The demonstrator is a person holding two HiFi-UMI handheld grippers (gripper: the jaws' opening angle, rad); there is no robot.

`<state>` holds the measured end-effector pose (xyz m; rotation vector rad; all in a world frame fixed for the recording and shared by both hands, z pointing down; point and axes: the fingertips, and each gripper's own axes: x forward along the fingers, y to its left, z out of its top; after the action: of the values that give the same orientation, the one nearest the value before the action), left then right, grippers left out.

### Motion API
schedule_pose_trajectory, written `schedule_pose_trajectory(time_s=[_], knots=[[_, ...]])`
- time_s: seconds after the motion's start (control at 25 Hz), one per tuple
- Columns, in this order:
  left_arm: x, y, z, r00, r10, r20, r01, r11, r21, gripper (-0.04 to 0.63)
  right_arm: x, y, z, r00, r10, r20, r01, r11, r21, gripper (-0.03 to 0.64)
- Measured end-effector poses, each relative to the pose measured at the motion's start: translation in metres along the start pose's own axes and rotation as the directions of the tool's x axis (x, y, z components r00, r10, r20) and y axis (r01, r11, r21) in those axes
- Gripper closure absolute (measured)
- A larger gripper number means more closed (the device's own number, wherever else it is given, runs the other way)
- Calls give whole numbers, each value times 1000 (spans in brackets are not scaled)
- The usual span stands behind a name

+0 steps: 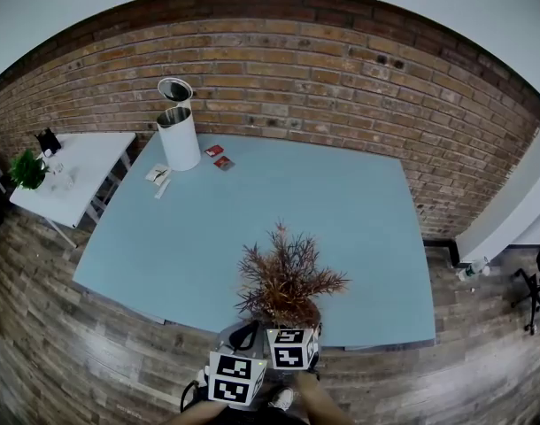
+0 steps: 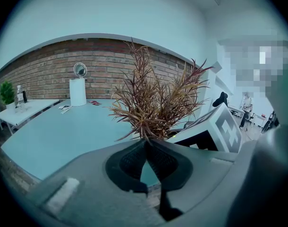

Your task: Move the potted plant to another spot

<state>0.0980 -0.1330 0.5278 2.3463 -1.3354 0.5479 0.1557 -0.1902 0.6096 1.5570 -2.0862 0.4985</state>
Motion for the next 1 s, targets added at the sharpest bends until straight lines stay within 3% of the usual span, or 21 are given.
schedule_pose_trajectory(time_s=[1.0], knots=[[26, -66, 0, 1000, 23, 1, -23, 1000, -2, 597, -22, -66, -17, 1000, 19, 9, -19, 1000, -22, 158]])
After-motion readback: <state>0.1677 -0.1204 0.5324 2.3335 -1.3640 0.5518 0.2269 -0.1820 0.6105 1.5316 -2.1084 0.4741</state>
